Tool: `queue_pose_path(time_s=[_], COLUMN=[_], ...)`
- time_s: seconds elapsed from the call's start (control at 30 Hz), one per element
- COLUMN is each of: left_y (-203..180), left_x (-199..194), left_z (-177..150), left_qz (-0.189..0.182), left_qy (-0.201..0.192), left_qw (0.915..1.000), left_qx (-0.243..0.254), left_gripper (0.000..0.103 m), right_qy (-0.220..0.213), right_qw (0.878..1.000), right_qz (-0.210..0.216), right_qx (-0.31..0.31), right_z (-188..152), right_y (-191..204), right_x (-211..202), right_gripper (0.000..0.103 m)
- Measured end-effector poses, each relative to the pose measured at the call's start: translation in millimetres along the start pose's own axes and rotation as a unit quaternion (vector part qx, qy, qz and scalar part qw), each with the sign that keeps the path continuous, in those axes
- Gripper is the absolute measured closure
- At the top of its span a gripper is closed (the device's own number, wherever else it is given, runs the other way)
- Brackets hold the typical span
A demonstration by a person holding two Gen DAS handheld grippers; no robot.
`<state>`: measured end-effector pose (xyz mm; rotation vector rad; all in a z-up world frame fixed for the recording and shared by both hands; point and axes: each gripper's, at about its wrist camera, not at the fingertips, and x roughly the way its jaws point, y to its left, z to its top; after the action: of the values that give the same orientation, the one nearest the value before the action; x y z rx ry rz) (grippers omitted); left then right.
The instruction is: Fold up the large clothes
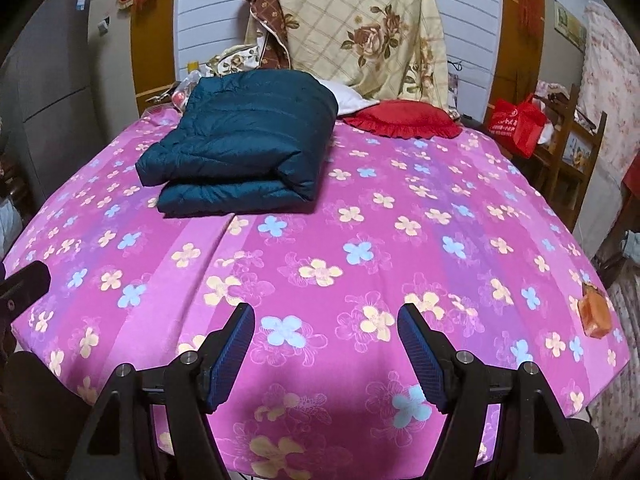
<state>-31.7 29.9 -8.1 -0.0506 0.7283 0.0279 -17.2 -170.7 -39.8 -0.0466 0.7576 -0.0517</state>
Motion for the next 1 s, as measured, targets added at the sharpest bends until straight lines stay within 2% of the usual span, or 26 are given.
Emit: queue_pose_path(time_s=[1.0], left_y=[-7.0], left_x=[16.7], left_z=[-7.7], left_qz=[0.009], left_qy=[0.033], left_qw=[0.9992], left_qx=[0.019], left_gripper=[0.0], right_qy=[0.011], right_qw=[1.0], right_qz=[-0.001], right_qx=[-0.01], right_z=[-4.8], right_y=[6.2], right_x=[6.7], right_gripper=[0.031])
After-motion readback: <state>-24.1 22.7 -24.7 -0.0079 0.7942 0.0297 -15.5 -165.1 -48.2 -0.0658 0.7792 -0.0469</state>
